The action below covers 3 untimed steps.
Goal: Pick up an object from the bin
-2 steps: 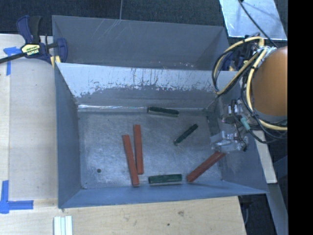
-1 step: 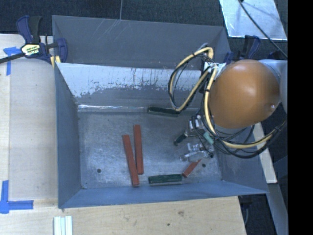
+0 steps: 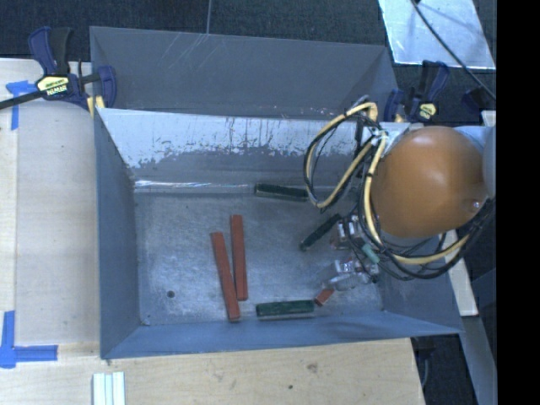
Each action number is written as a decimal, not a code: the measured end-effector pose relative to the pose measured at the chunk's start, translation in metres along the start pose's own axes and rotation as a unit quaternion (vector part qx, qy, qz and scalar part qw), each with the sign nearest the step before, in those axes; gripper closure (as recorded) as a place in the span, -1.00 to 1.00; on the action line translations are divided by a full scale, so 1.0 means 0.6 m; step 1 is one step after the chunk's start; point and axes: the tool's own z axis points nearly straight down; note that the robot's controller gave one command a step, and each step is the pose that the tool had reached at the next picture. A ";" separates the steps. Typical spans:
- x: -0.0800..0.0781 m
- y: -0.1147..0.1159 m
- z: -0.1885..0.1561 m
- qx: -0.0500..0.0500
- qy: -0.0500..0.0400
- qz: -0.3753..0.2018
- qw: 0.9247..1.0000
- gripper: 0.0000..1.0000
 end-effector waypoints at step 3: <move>0.020 -0.189 0.083 0.006 0.001 -0.045 0.999 -1.00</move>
Offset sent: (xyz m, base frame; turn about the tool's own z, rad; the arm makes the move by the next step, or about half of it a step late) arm 0.0000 0.0000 0.0000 0.0000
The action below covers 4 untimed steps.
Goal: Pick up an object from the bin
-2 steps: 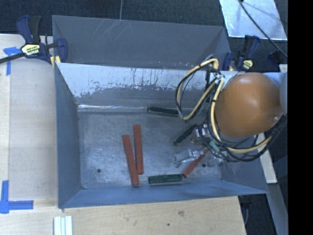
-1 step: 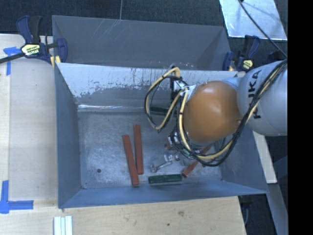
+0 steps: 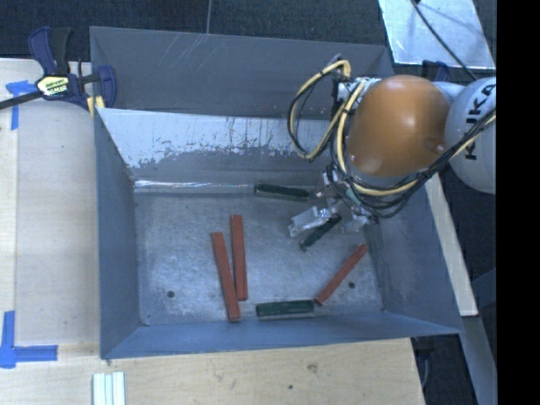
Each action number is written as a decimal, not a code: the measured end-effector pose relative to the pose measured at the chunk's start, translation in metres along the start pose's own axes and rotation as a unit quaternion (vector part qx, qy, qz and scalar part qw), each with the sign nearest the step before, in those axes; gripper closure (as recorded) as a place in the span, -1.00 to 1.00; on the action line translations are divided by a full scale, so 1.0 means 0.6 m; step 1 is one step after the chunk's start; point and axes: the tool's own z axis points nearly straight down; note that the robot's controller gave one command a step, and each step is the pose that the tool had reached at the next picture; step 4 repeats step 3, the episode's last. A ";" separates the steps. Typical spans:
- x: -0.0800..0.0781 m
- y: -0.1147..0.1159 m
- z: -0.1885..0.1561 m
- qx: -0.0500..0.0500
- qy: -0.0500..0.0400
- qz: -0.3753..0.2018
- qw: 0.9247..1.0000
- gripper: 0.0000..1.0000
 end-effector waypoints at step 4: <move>0.088 -0.042 -0.212 0.001 0.000 -0.024 1.000 1.00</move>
Offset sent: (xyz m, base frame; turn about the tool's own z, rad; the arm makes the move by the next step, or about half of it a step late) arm 0.0252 -0.0177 -0.0236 -0.0004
